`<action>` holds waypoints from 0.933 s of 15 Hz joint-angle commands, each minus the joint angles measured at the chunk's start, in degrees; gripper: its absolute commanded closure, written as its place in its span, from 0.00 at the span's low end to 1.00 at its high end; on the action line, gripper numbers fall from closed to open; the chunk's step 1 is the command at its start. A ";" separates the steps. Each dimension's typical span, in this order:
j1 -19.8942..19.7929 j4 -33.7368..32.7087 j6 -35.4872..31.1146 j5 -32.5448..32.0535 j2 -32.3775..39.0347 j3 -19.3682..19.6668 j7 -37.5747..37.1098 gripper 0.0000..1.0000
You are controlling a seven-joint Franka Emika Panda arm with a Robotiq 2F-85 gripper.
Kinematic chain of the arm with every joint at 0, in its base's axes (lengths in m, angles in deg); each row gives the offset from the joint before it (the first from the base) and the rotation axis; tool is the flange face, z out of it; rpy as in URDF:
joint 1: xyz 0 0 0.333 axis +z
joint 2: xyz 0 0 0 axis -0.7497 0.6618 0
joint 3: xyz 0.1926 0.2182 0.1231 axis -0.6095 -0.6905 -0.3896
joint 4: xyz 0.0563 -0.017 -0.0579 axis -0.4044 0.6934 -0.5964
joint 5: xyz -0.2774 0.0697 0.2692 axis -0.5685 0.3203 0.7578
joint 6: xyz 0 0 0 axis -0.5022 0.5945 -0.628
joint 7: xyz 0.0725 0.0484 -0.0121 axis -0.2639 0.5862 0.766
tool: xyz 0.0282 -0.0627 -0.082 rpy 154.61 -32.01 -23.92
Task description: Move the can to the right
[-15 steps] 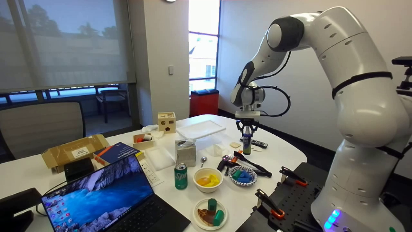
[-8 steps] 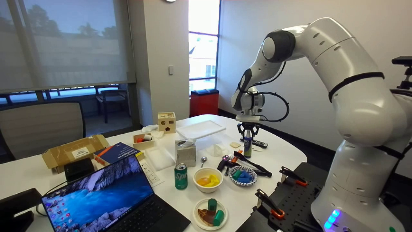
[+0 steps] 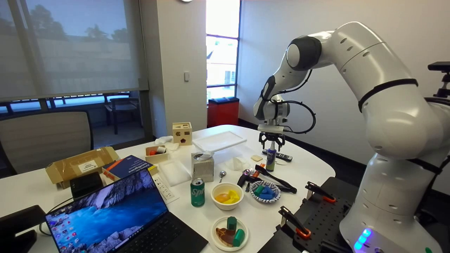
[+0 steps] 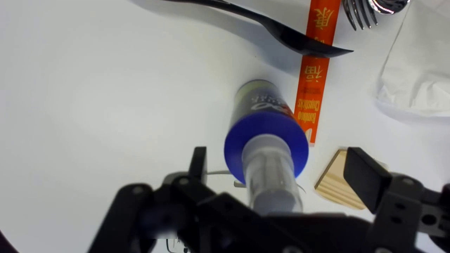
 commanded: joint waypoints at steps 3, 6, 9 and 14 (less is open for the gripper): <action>0.72 1.68 4.79 -0.87 -4.15 0.84 -0.38 0.00; 3.61 4.88 6.73 -4.14 -9.56 3.07 -1.48 0.00; 7.55 8.06 8.36 -9.67 -16.84 5.62 -2.48 0.00; 9.87 7.12 16.45 -18.13 -23.51 4.18 -2.27 0.00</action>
